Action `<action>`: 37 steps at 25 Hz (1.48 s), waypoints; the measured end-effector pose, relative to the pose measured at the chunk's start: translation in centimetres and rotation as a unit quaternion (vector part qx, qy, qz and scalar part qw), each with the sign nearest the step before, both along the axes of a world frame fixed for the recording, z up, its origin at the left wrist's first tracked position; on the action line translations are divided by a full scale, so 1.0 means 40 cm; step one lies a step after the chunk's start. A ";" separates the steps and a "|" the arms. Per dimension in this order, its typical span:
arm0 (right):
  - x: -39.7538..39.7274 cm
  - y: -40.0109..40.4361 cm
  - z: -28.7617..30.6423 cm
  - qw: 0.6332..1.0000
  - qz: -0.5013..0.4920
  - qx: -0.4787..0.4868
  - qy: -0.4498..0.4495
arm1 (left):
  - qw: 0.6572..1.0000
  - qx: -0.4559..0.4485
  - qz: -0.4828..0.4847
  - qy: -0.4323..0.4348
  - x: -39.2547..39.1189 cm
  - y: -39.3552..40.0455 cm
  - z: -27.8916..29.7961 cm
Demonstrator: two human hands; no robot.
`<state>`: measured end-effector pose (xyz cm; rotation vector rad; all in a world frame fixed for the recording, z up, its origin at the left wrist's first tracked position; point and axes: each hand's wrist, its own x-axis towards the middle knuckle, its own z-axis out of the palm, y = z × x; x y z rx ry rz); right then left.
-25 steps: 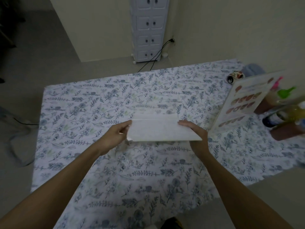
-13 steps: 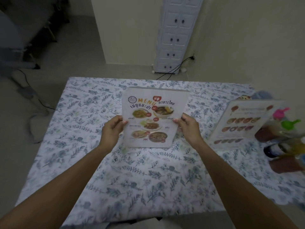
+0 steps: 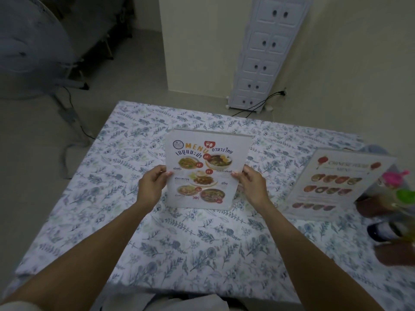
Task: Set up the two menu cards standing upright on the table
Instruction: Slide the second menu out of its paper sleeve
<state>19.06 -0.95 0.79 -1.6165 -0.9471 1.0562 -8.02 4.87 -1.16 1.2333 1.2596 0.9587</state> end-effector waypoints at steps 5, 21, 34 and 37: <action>-0.008 -0.010 0.002 1.000 -0.010 -0.007 0.007 | 0.999 0.001 0.008 0.041 0.000 0.000 -0.004; -0.010 -0.107 -0.005 0.895 0.147 -0.087 -0.412 | 0.937 0.038 -0.060 0.342 0.054 -0.104 0.042; 0.167 -0.398 0.018 0.846 0.081 -0.163 -0.501 | 0.785 0.180 -0.266 0.530 0.328 -0.311 0.048; 0.271 -0.458 0.028 0.851 0.023 -0.153 -0.501 | 0.774 0.188 -0.308 0.521 0.442 -0.334 0.066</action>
